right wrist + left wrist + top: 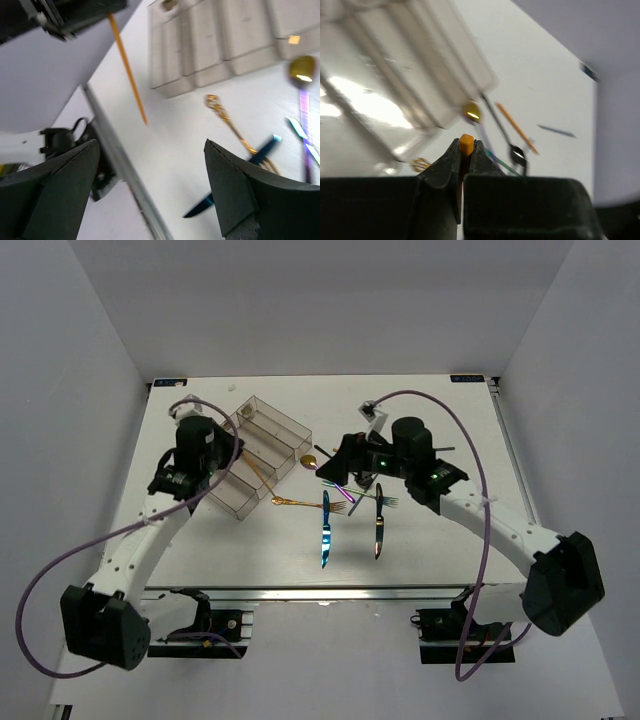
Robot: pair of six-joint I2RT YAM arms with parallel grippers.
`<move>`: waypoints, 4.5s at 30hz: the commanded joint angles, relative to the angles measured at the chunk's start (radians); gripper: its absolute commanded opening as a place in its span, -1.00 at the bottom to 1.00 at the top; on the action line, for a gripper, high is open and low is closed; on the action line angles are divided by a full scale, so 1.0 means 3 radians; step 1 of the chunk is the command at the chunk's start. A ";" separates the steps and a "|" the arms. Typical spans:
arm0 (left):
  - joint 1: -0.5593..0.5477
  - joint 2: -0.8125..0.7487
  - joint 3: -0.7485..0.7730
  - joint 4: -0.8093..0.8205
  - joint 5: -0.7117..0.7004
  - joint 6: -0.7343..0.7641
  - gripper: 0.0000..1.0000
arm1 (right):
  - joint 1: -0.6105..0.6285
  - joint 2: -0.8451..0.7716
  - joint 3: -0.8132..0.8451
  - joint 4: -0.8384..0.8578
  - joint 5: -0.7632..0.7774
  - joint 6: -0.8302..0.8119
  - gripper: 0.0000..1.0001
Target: Sort the eating utensils into containers
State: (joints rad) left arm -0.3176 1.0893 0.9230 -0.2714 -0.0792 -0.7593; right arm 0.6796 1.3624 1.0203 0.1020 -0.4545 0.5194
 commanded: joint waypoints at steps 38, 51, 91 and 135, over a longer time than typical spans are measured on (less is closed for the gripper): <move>0.0941 0.0281 0.0345 -0.0613 0.0161 0.0664 0.96 | -0.0675 0.1428 0.1092 -0.1386 0.1418 -0.2164 0.23; 0.0895 -0.0353 -0.0438 -0.0486 0.0529 0.1079 0.96 | -0.0696 0.2550 0.2193 -0.1935 0.1331 -0.2759 -0.14; 0.0737 -0.0691 -0.1308 0.2940 0.2437 -0.1074 0.96 | -0.0288 0.0449 0.0420 0.0518 -0.1011 0.0205 -1.00; 0.0987 0.1027 0.0467 -0.0803 -0.1265 -0.0035 -0.92 | -0.0394 -0.0159 -0.0338 0.0023 0.0073 -0.0340 0.79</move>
State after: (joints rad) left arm -0.0231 1.4109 1.0237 -0.4992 -0.3515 -0.7483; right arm 0.5758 1.3411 0.9405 0.1032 -0.4404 0.4595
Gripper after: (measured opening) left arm 0.101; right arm 0.895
